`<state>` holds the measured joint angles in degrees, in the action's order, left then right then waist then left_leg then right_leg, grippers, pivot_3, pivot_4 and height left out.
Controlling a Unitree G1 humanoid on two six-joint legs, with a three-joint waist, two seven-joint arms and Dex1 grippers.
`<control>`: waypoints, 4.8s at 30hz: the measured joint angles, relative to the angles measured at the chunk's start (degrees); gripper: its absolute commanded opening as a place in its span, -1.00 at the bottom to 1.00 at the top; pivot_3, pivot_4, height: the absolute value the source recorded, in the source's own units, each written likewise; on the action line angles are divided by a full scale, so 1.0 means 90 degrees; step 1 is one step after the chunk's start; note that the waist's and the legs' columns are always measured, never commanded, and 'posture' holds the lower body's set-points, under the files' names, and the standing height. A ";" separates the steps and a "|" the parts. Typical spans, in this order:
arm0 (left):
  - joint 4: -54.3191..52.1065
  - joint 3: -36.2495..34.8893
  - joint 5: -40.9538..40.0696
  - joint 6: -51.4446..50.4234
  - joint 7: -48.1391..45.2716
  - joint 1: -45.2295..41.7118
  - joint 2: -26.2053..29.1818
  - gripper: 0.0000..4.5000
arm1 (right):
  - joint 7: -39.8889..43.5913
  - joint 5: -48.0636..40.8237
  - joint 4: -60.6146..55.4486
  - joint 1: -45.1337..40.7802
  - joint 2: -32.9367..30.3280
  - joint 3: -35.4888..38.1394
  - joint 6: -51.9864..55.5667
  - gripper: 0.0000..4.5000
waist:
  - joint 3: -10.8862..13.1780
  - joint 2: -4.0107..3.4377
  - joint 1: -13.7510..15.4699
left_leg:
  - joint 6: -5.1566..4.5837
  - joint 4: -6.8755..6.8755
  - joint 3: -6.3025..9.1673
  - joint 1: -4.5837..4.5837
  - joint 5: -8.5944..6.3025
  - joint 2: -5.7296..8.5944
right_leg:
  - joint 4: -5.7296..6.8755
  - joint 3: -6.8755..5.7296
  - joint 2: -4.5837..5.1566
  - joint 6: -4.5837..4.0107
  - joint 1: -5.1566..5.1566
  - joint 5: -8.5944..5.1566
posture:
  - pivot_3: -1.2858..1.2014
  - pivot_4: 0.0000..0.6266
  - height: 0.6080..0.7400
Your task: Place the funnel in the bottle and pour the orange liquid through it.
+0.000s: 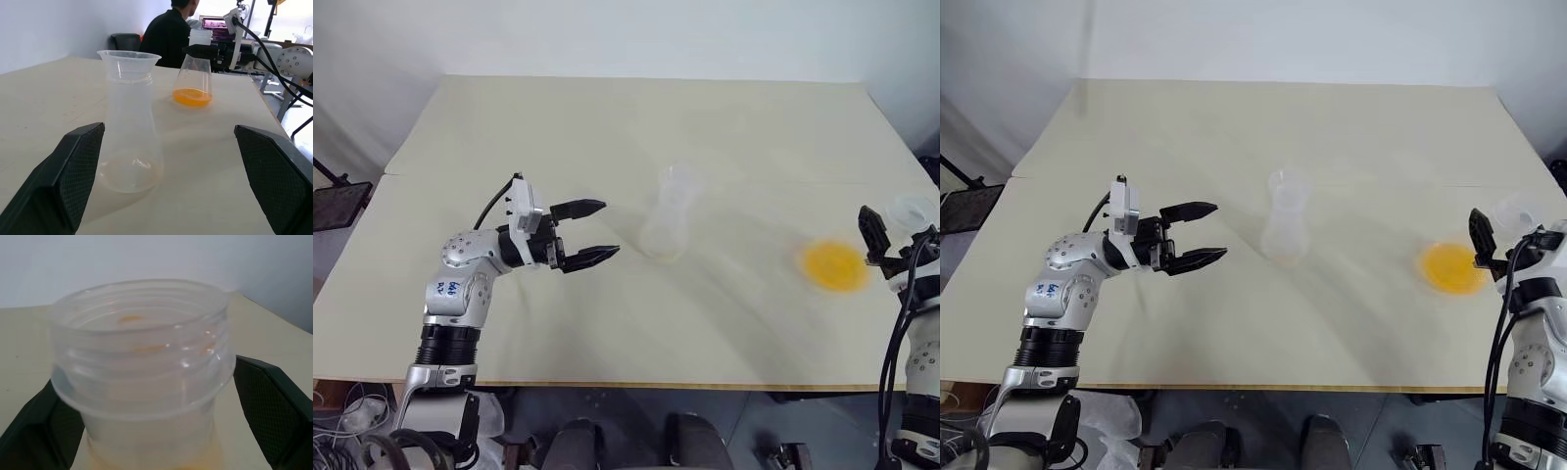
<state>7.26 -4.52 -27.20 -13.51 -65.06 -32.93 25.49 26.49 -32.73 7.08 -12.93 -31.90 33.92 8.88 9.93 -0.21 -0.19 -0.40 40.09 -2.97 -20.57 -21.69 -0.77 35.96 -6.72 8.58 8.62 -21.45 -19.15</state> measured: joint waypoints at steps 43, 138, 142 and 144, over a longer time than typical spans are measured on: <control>0.0002 -0.0017 -0.0001 0.0186 0.0312 0.0140 -0.0067 1.00 | 0.0043 0.1373 -0.1515 -0.1331 -0.0879 -0.2383 0.0902 0.10 | 0.0003 -0.0004 -0.0009 | 0.0000 -0.0002 0.0013 -0.0004 0.0000 -0.0002 | -0.0004 0.0001 -0.0001 0.0000 -0.0007 0.0000 | 0.03 -0.52 1.00; -0.0710 0.0122 0.0000 0.0441 0.1442 0.0762 -0.0705 1.00 | -0.0994 0.8501 0.0835 -0.4325 -0.1157 -0.5240 -0.4463 0.10 | 0.0005 -0.0002 -0.0183 | 0.0001 0.0010 0.0078 -0.0062 0.0001 0.0000 | -0.0011 -0.0068 0.0007 0.0000 -0.0018 0.0000 | 0.03 -0.52 1.00; -0.0705 0.0122 0.0000 0.0447 0.1444 0.0761 -0.0707 1.00 | -0.1084 0.8593 0.0883 -0.4436 -0.1159 -0.5241 -0.4504 0.10 | 0.0005 -0.0002 -0.0183 | 0.0001 0.0010 0.0079 -0.0062 0.0001 0.0000 | -0.0011 -0.0068 0.0007 0.0000 -0.0018 0.0000 | 0.03 -0.52 1.00; -0.0703 0.0122 0.0001 0.0449 0.1444 0.0761 -0.0707 1.00 | -0.1111 0.8622 0.0883 -0.4439 -0.1159 -0.5243 -0.4542 0.10 | 0.0005 -0.0002 -0.0181 | 0.0001 0.0010 0.0079 -0.0063 0.0001 0.0001 | -0.0011 -0.0068 0.0008 0.0000 -0.0018 0.0000 | 0.03 -0.52 1.00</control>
<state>0.93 -3.42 -27.20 -9.46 -52.07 -26.08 19.12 16.49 44.87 15.02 -52.88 -42.33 -13.27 -32.00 9.97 -0.23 -1.81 -0.39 40.18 -2.27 -21.13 -21.68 -0.76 35.86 -7.33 8.64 8.62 -21.61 -19.15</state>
